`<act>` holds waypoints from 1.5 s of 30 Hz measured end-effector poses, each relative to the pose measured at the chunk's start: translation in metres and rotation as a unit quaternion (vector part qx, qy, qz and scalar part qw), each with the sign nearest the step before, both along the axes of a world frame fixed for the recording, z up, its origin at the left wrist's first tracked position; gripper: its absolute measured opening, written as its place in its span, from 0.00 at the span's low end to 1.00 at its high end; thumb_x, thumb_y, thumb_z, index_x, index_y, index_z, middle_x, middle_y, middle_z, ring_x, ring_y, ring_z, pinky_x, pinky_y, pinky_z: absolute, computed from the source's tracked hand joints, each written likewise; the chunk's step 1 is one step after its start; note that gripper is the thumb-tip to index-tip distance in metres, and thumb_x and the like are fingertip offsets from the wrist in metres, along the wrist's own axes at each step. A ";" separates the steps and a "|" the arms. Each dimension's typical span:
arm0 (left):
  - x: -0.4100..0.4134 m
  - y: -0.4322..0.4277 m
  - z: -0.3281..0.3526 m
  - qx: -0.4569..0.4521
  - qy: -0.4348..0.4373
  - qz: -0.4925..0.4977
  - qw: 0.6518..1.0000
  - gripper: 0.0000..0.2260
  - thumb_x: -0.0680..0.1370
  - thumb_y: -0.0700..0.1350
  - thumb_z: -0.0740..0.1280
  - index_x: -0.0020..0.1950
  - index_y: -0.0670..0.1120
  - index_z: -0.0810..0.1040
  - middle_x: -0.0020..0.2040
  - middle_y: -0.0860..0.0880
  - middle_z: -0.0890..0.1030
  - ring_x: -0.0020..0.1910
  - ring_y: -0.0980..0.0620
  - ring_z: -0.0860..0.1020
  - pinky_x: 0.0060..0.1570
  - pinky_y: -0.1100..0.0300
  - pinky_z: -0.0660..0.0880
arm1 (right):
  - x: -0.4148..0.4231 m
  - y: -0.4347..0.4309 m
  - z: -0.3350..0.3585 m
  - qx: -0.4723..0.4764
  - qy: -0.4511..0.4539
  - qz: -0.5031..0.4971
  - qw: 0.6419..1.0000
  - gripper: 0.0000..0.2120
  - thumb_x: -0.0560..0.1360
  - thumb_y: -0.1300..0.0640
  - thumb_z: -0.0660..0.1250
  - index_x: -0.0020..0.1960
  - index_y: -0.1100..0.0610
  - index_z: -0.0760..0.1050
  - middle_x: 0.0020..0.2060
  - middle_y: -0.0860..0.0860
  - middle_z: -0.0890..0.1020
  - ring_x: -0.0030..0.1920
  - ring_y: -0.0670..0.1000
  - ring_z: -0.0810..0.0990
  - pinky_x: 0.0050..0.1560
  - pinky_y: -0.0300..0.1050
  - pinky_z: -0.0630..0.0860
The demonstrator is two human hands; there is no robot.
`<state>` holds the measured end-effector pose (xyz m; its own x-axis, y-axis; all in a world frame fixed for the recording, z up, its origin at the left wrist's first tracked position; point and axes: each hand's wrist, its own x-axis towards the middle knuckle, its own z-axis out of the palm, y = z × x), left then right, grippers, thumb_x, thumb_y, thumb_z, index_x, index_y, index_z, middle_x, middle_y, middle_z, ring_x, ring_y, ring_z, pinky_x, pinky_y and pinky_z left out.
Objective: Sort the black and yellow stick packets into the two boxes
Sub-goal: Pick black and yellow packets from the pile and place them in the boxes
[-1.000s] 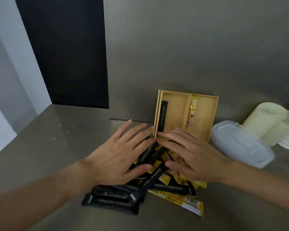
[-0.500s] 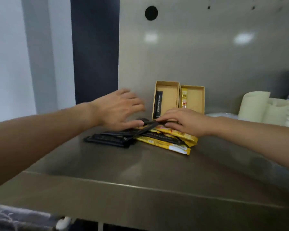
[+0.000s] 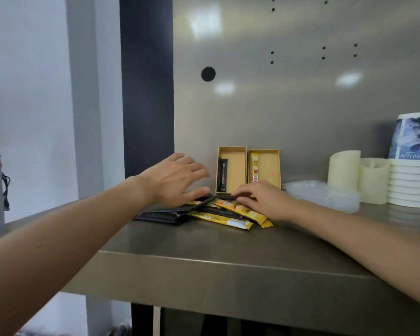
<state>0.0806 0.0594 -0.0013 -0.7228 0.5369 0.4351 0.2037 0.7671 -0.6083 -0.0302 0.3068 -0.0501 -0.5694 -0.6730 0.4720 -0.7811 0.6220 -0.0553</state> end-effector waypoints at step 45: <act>-0.123 -0.011 -0.043 0.420 -0.130 -0.183 0.879 0.09 0.84 0.51 0.59 0.48 0.56 0.77 0.41 0.58 0.81 0.40 0.53 0.79 0.40 0.63 0.76 | -0.062 -0.015 -0.006 -0.385 -0.165 0.075 0.905 0.11 0.80 0.49 0.64 0.48 0.54 0.82 0.40 0.50 0.85 0.38 0.44 0.80 0.42 0.39 0.79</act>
<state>-0.0428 0.0487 -0.0442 -0.7021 0.3223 0.6350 0.5789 0.7776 0.2454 -0.0924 0.2914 -0.0561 -0.6943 -0.2993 0.6545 -0.7154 0.1875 -0.6731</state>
